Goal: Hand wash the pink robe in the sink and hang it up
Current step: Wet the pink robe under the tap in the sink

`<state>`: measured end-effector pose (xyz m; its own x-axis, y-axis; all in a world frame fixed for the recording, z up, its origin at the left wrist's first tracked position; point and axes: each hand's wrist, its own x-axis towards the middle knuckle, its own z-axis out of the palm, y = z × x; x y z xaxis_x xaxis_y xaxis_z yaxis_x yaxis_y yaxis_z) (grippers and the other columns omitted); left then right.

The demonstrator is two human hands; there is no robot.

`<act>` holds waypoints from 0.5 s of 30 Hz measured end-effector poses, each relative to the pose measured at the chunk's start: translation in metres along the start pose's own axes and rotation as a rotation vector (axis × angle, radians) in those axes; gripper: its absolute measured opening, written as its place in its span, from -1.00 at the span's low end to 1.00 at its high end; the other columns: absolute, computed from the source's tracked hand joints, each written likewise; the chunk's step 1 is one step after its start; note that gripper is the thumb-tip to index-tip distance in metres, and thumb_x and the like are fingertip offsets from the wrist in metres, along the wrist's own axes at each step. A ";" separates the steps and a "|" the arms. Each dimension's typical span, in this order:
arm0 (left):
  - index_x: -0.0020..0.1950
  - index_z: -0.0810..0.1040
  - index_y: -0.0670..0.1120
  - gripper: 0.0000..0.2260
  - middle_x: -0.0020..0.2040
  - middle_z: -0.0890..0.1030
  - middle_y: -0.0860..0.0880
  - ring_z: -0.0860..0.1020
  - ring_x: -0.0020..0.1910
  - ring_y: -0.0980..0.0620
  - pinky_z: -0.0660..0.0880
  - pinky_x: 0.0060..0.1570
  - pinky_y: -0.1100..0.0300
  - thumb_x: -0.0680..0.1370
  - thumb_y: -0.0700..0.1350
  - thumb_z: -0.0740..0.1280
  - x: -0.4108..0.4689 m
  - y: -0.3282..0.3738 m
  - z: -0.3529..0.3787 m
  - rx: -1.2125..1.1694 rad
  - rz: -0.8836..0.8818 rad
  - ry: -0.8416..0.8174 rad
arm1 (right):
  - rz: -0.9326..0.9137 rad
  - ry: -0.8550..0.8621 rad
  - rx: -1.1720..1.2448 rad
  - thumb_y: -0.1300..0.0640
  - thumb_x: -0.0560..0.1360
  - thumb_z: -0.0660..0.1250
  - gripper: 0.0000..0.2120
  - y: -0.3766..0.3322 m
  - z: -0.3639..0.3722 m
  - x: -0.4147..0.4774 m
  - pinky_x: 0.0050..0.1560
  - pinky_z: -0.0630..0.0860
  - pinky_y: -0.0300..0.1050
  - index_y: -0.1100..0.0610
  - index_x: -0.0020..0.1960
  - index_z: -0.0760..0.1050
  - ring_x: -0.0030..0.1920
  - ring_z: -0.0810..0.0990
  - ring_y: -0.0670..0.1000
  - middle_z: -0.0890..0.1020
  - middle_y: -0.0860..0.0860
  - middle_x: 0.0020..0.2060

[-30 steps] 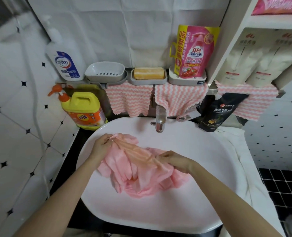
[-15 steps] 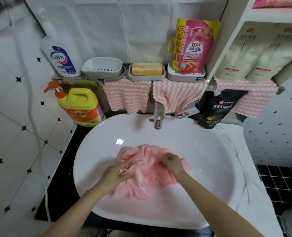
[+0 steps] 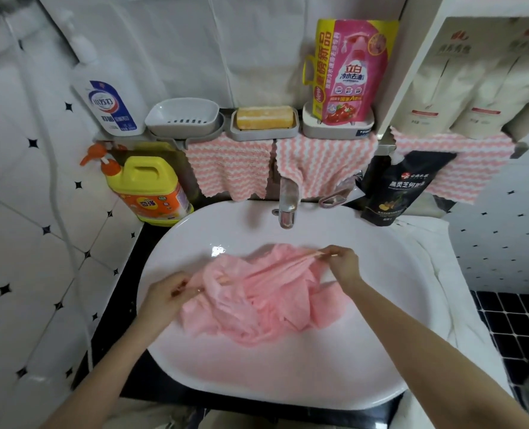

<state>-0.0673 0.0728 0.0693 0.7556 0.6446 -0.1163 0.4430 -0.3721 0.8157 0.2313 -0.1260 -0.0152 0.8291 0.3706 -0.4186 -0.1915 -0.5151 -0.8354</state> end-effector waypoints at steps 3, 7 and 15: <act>-0.25 0.41 -0.21 -0.65 -0.42 0.38 0.05 0.34 -0.41 0.15 0.22 -0.37 0.26 0.41 0.07 0.37 0.001 -0.002 -0.014 -0.052 -0.028 0.116 | -0.036 -0.033 0.156 0.38 0.38 0.43 -0.92 -0.018 -0.024 -0.007 -0.17 0.42 -0.28 0.24 -0.17 0.63 -0.15 0.55 -0.02 0.62 0.03 -0.18; -0.12 0.48 0.03 -0.82 -0.33 0.62 0.13 0.55 -0.26 0.03 0.43 -0.25 0.29 0.41 -0.13 0.45 0.010 0.017 -0.002 -0.096 -0.105 0.007 | -0.158 -0.109 0.192 0.39 0.43 0.39 -0.89 -0.040 -0.018 -0.027 -0.26 0.44 -0.32 0.24 -0.24 0.61 -0.32 0.52 -0.13 0.62 0.04 -0.31; 0.08 0.43 0.29 -0.68 -0.20 0.55 0.27 0.53 -0.13 0.20 0.41 -0.16 0.35 0.47 -0.11 0.35 0.027 0.061 0.065 0.284 0.170 -0.323 | -0.513 -0.604 -0.155 0.29 0.39 0.48 -0.92 -0.076 0.031 -0.088 -0.12 0.38 -0.36 0.18 -0.12 0.67 -0.23 0.47 -0.14 0.58 -0.06 -0.29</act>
<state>0.0112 0.0241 0.0787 0.9206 0.3346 -0.2013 0.3803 -0.6516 0.6563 0.1565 -0.0957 0.0740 0.3585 0.9209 -0.1531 0.2477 -0.2520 -0.9355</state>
